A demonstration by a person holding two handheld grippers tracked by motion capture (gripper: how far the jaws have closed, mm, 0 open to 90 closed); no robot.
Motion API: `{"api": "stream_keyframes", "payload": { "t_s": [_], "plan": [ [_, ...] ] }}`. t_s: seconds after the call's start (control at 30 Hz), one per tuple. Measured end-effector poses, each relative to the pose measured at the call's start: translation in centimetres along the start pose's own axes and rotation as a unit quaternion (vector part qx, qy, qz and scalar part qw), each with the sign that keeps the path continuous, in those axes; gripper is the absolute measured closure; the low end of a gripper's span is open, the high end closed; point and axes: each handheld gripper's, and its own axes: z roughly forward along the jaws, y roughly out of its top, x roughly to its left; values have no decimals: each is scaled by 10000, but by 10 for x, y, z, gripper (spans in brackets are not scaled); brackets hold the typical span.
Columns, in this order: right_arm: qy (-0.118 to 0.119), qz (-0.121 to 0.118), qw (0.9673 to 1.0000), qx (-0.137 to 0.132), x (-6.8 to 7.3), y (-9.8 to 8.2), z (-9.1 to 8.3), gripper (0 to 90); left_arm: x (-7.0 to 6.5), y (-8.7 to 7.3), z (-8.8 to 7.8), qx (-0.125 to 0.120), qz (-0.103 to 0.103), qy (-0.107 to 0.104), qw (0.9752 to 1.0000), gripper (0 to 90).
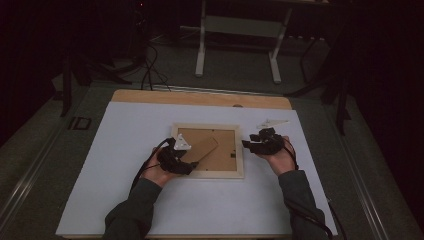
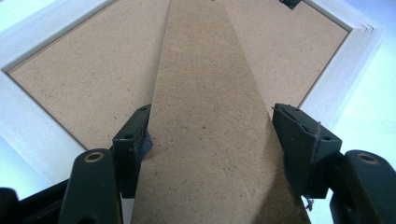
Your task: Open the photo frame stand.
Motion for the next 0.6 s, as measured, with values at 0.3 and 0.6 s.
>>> {"api": "stream_keyframes", "payload": {
  "t_s": [0.3, 0.6],
  "plan": [
    [80, 92, 9999, 55, -3, 4, 6, 540, -4, -1, -2, -94, 127, 98, 9998, 356],
    [207, 196, 9994, 181, -9, 6, 15, 515, -10, -1, -5, -201, 334, 263, 9989, 356]
  ]
}}
